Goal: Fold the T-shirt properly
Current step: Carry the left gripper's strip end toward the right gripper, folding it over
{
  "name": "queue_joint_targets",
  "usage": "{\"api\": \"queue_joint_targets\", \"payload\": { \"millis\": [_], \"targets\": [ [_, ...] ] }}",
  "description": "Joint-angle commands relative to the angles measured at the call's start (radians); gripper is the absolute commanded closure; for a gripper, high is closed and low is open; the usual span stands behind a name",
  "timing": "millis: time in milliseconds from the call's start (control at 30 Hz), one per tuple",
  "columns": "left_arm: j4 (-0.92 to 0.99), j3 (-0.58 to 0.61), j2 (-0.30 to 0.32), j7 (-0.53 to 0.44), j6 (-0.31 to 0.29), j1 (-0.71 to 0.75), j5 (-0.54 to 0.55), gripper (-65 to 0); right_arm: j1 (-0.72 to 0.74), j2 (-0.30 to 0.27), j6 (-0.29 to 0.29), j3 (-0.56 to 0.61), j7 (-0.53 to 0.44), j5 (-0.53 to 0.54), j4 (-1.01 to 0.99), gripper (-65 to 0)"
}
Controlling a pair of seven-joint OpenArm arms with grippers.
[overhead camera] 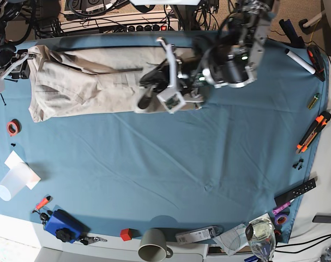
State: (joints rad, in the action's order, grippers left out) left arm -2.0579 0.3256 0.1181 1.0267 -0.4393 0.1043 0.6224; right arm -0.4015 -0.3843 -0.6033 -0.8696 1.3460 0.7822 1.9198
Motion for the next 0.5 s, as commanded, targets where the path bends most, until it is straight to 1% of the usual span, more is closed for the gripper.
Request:
{"api": "queue_joint_targets", "payload": {
  "millis": [0, 67, 233, 367, 400, 467],
  "targets": [
    [0.005, 0.011, -0.019, -0.033, 0.015, -0.024, 0.004, 0.0, 0.003, -0.023, -0.002, -0.010, -0.022, 0.003, 0.016, -18.9],
    [0.051, 0.028, -0.042, -0.033, 0.053, -0.042, -0.005, 0.0, 0.003, -0.023, -0.002, -0.010, -0.022, 0.003, 0.016, -18.9],
    [0.127, 0.037, -0.098, -0.031, 0.050, -0.057, -0.010, 0.0, 0.003, -0.023, -0.002, -0.010, -0.024, 0.003, 0.016, -18.9],
    [0.129, 0.039, -0.107, -0.021, 0.047, -0.057, 0.007, 0.0, 0.003, -0.023, -0.002, -0.010, -0.034, 0.002, 0.016, -18.9],
    [0.129, 0.039, -0.107, -0.022, 0.046, -0.058, 0.011, -3.7, 0.003, -0.023, -0.002, -0.010, -0.038, 0.002, 0.016, -18.9],
    [0.129, 0.039, -0.107, -0.034, 0.046, -0.057, 0.017, -17.0, 0.003, -0.023, -0.002, -0.010, -0.041, 0.002, 0.016, -18.9]
  ]
}}
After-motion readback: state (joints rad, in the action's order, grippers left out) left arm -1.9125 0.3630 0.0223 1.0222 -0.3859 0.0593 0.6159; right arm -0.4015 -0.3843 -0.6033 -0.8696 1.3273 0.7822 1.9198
